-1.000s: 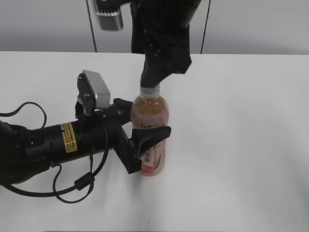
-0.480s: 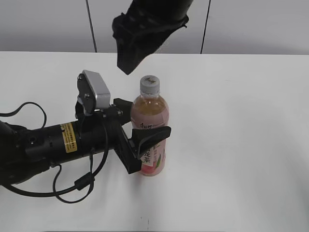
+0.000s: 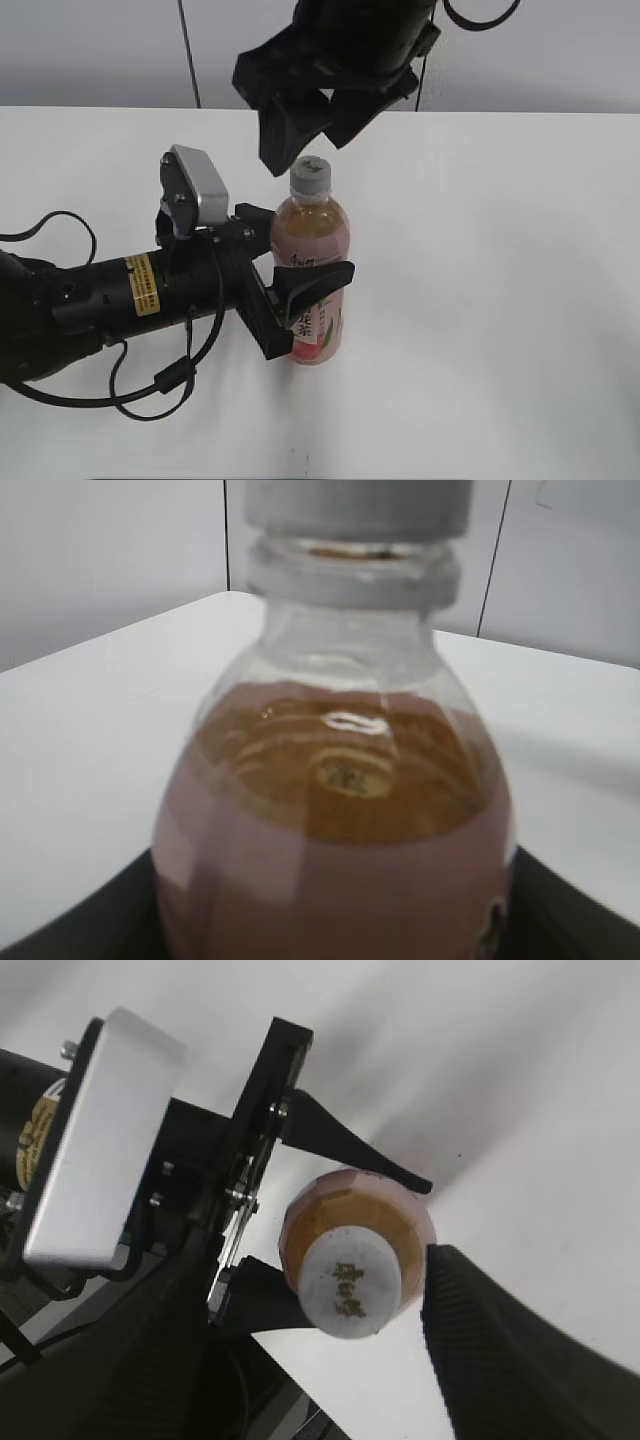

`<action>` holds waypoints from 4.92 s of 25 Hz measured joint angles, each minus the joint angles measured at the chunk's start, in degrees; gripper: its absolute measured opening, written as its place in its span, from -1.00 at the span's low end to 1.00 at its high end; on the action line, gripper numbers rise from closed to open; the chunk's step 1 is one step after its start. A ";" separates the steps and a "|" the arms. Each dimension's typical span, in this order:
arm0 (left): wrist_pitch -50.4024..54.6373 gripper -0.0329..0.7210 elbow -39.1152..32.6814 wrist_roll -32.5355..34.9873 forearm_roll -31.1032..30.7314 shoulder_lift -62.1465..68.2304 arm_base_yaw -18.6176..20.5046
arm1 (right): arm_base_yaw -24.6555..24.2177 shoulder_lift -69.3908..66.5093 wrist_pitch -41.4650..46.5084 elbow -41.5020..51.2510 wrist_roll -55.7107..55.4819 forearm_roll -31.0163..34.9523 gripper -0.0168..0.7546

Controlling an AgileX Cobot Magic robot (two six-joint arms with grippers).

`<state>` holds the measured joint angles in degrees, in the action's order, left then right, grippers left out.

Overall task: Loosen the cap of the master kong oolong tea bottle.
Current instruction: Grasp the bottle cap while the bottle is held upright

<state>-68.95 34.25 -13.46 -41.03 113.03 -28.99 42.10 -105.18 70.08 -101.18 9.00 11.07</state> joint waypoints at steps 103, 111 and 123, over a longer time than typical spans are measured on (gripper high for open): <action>0.00 0.27 0.00 0.00 -0.11 0.00 0.00 | 0.07 -1.77 -0.24 1.42 156.77 -3.60 -0.25; 0.00 0.27 0.00 0.00 -0.11 0.00 0.00 | 0.22 -1.68 -0.24 1.42 160.81 -3.95 -0.25; 0.00 0.27 0.00 0.00 -0.11 0.00 0.00 | 0.22 -1.24 -0.24 1.42 138.19 -3.63 -0.20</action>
<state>-68.95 34.25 -13.46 -41.14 113.03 -28.99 42.33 -106.42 69.84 -99.76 147.19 7.45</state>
